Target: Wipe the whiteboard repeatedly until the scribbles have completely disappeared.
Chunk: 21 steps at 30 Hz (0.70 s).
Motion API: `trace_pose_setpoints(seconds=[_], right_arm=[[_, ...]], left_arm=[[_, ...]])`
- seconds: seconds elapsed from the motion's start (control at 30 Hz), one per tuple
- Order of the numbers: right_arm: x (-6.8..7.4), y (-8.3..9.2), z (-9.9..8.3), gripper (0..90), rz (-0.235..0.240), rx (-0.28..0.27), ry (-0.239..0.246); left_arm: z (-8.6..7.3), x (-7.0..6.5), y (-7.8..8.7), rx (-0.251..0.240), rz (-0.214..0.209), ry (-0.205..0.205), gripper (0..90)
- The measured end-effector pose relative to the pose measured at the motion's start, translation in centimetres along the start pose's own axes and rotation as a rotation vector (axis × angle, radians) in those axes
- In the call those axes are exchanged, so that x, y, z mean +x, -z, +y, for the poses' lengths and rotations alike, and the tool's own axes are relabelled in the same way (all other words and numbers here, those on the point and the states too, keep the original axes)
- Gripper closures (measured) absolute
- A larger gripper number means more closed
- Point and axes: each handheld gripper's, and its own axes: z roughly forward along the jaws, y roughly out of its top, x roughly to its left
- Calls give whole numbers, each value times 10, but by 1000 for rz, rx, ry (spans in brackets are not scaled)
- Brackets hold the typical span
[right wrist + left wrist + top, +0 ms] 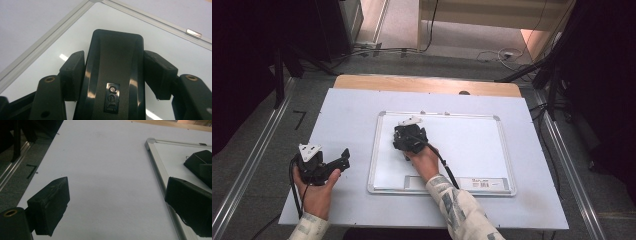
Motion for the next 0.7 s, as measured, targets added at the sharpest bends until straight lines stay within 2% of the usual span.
trace_pose_setpoints(seconds=[0.5,0.7], right_arm=[[-27,6,-7,348,-44,2,-41],[-34,12,-13,349,-57,3,-36]], left_arm=[[0,0,-1,2,0,-1,65],[0,-1,-2,4,2,-3,64]])
